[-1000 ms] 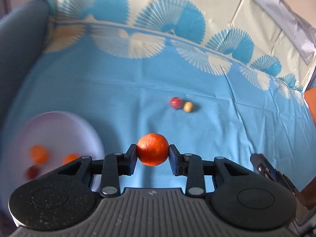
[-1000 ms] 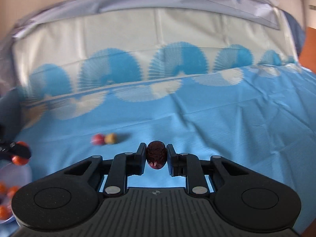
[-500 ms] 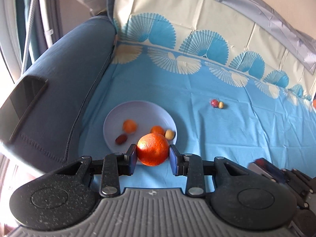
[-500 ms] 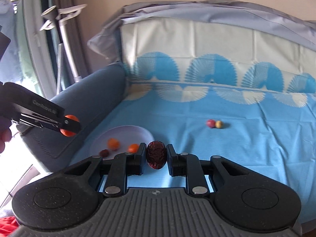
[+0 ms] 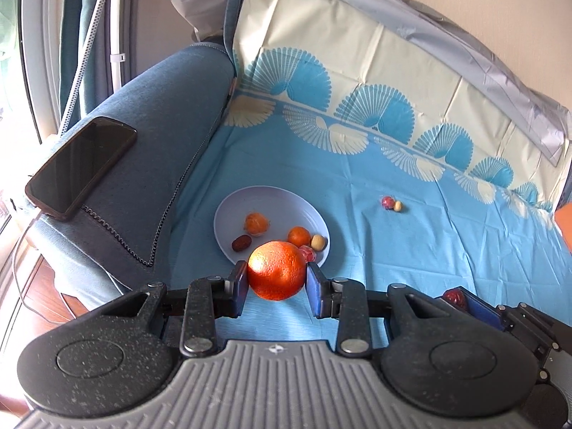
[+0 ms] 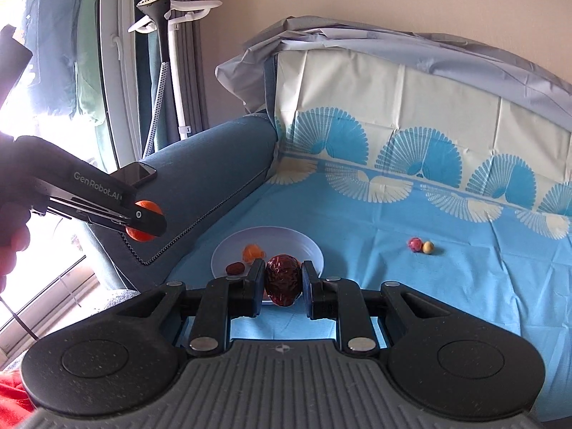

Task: Organize fruits
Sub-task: 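Carry the tangerine and red date over the white plate with both tools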

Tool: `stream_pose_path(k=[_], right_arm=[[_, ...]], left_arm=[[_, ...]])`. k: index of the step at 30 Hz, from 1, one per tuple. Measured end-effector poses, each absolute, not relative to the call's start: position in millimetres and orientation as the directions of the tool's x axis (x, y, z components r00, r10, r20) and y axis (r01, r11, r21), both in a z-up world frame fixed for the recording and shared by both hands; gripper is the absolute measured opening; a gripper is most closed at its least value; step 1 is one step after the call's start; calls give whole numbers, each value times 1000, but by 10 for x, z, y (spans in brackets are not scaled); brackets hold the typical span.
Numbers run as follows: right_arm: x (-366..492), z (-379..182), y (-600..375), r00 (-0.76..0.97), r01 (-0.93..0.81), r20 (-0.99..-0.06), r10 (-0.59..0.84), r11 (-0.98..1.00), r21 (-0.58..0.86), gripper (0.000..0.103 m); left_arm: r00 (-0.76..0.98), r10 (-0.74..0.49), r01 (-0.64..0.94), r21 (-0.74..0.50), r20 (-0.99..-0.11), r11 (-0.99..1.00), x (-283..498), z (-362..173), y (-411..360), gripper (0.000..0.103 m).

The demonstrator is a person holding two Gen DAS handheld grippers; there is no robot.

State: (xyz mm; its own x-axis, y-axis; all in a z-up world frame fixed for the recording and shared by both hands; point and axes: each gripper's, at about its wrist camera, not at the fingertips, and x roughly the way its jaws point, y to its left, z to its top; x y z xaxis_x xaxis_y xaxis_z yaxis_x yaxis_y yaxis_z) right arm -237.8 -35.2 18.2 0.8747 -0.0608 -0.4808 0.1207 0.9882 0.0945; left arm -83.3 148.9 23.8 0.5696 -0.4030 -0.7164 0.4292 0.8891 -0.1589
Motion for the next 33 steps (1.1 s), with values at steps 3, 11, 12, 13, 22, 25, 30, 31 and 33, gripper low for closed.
stream_pose_path(k=[3, 11, 12, 13, 22, 25, 30, 31, 33], right_arm=[[-2389, 203, -325, 877, 116, -476, -63, 990, 83, 23], [-2390, 208, -322, 876, 117, -477, -65, 990, 80, 23], [-2390, 205, -314, 876, 117, -478, -64, 990, 80, 23], [-2390, 201, -308, 875, 115, -479, -62, 990, 81, 23], [-2287, 156, -341, 863, 105, -503, -46, 990, 90, 23], [-2230, 140, -347, 859, 105, -510, -44, 990, 91, 23], [-2103, 102, -365, 852, 108, -522, -40, 989, 101, 23], [-2068, 92, -368, 850, 108, -525, -38, 989, 103, 23], [-1994, 70, -368, 847, 107, -530, -37, 989, 102, 23]], left_arm=[[577, -403, 432, -154, -710, 889, -851, 259, 1499, 37], [572, -415, 442, -161, -708, 883, -843, 254, 1480, 37], [571, -416, 442, -162, -708, 882, -824, 250, 1493, 37], [570, -415, 440, -162, -709, 883, -817, 247, 1492, 37], [575, -397, 422, -156, -715, 893, -751, 187, 1448, 37], [564, -395, 421, -159, -725, 893, -694, 151, 1443, 37], [561, -387, 413, -158, -731, 897, -554, 101, 1416, 37], [561, -385, 410, -158, -733, 898, -520, 90, 1410, 37], [559, -383, 406, -160, -736, 900, -445, 72, 1398, 37]])
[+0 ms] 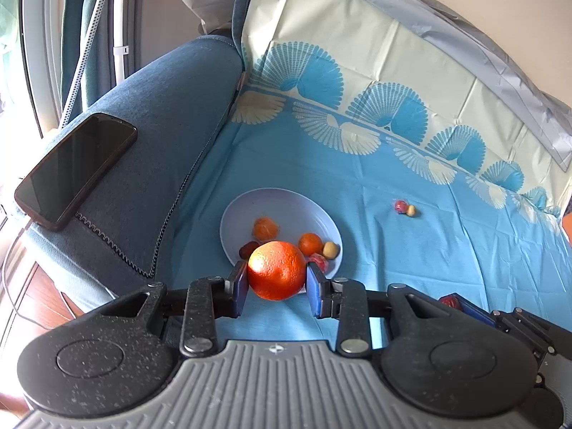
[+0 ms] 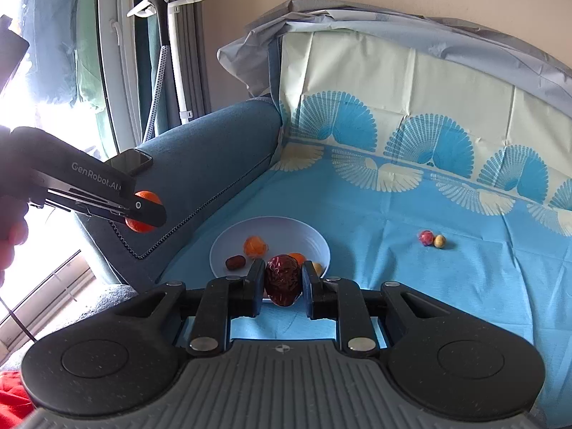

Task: Organize fruits
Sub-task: 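Carry the tangerine and red date over the white plate with both tools, then open both tools to drop the tangerine and red date into the plate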

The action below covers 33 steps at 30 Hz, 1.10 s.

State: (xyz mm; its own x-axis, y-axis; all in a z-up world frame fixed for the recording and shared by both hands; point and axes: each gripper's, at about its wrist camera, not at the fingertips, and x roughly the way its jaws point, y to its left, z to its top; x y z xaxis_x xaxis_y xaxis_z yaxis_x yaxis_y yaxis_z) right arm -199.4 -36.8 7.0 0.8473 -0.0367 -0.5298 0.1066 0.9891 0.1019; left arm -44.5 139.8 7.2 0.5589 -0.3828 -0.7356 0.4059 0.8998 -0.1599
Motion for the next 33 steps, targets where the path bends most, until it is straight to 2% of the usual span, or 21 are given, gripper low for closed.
stream_pose_path(k=[20, 33], right_arm=[[-822, -439, -521, 786, 62, -618, 13, 993, 100, 23], [-198, -945, -589, 720, 53, -694, 2, 997, 59, 23]], left_arm=[[516, -311, 364, -124, -798, 923, 505, -457, 986, 37], [453, -239, 353, -73, -859, 933, 1075, -1096, 761, 37]])
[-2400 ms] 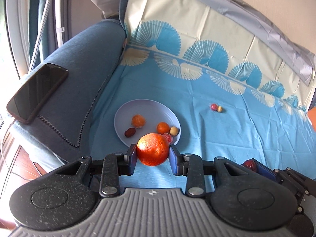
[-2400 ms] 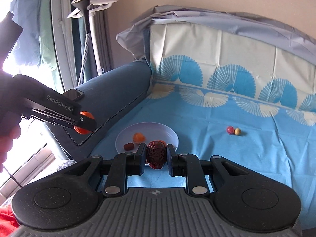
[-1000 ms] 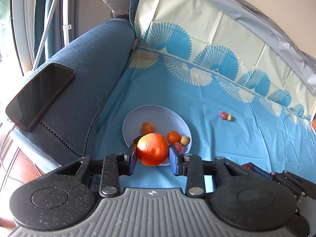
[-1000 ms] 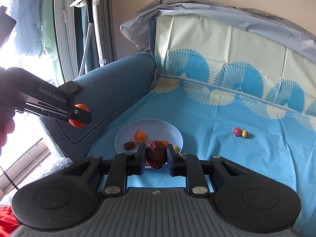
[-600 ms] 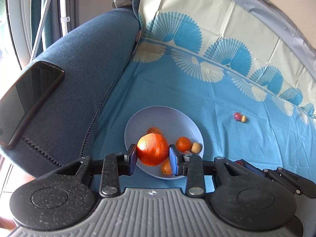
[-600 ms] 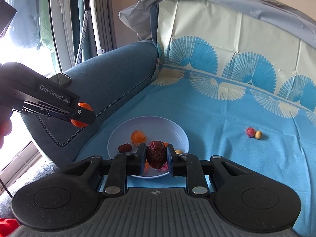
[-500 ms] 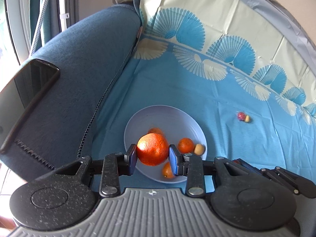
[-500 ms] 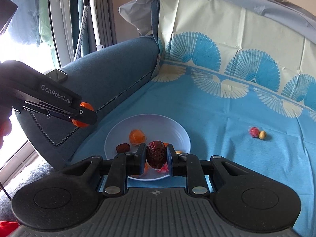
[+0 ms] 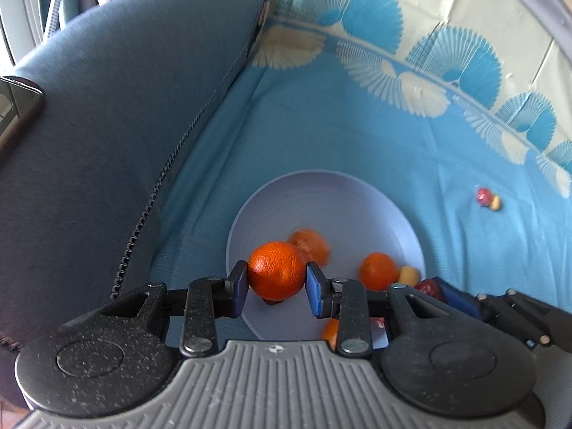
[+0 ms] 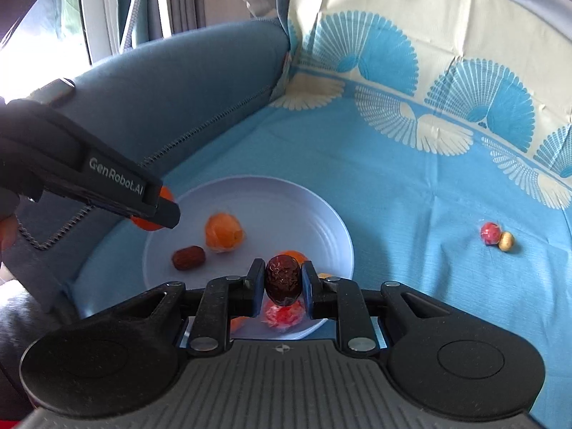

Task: Organize fruits

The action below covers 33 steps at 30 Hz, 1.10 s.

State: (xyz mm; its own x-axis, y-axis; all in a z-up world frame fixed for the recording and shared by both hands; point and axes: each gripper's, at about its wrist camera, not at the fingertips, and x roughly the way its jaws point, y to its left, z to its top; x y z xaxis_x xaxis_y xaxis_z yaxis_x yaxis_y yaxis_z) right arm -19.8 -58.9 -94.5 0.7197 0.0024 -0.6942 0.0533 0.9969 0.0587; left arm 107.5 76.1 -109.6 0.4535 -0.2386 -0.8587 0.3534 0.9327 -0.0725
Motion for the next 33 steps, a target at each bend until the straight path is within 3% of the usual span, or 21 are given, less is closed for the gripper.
stream_pose_path(k=[3, 4, 5, 7, 8, 9, 12, 15, 23, 33], right_arm=[[-94, -1016, -621, 714, 55, -700, -1, 997, 55, 23], [-56, -1029, -628, 714, 53, -700, 0, 997, 55, 23], [-25, -1036, -637, 714, 54, -700, 1, 997, 56, 23], [23, -1009, -658, 706, 53, -708, 10, 996, 67, 42], [10, -973, -662, 706, 61, -708, 5, 996, 68, 64], [-28, -923, -655, 711, 75, -703, -9, 995, 63, 80], [-238, -750, -599, 721, 90, -692, -38, 995, 38, 93], [-555, -560, -541, 718, 100, -694, -50, 995, 31, 98], [-1414, -200, -294, 714, 117, -700, -19, 989, 92, 102], [-1853, 30, -118, 778, 101, -625, -69, 995, 16, 102]], left_arm=[[447, -238, 361, -70, -862, 930, 1144, -1175, 707, 38], [455, -247, 356, -79, -856, 931, 1156, -1162, 708, 45], [465, -265, 356, -95, -845, 930, 1155, -1132, 715, 67], [515, -287, 354, -105, -808, 929, 1102, -1023, 752, 100], [556, -280, 348, -86, -783, 933, 1048, -963, 767, 103], [585, -271, 350, -64, -764, 935, 988, -913, 773, 103], [580, -257, 385, -17, -773, 923, 800, -794, 812, 103], [583, -244, 386, 0, -775, 922, 519, -649, 980, 103], [570, -209, 336, -7, -795, 942, -170, -384, 1427, 103], [615, -198, 323, 15, -763, 946, -523, -179, 1559, 103]])
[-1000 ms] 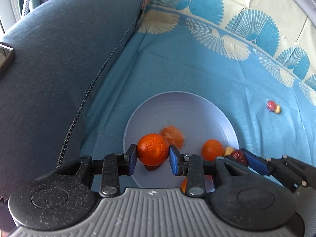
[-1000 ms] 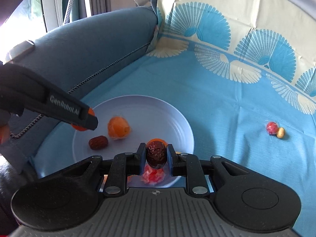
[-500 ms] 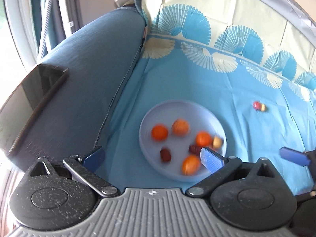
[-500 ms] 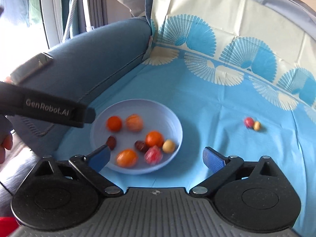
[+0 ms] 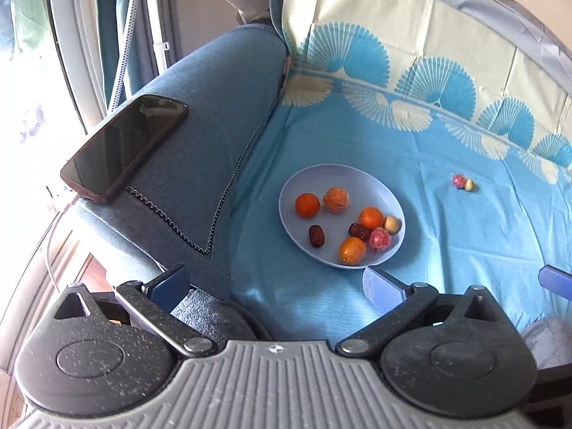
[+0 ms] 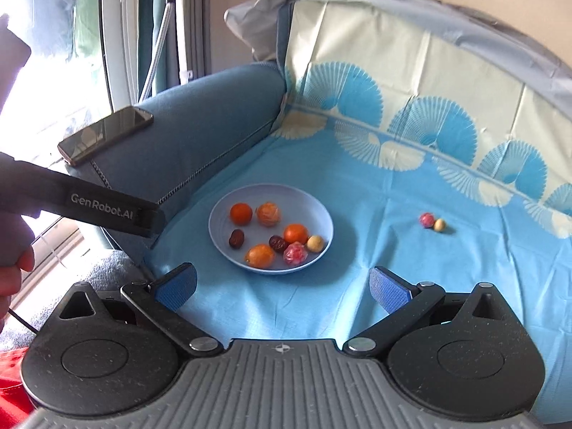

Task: Organize fruits

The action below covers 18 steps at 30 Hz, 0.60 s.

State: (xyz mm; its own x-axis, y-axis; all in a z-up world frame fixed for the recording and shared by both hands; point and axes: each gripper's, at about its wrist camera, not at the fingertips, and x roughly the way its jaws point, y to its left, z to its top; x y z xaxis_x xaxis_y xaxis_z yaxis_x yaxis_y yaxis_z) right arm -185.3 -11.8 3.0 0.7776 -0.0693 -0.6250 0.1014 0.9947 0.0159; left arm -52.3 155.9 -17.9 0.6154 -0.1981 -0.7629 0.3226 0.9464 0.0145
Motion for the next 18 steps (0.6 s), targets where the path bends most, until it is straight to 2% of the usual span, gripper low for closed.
stream_pose_path(k=[10, 18], right_arm=[[-2017, 155, -142, 813, 123, -574, -92, 992, 15, 102], [-2034, 164, -142, 816, 127, -570, -93, 992, 19, 102]], left_arm=[[629, -222, 353, 20, -746, 935, -697, -46, 1485, 103], [629, -224, 353, 17, -745, 935, -699, -38, 1498, 103]])
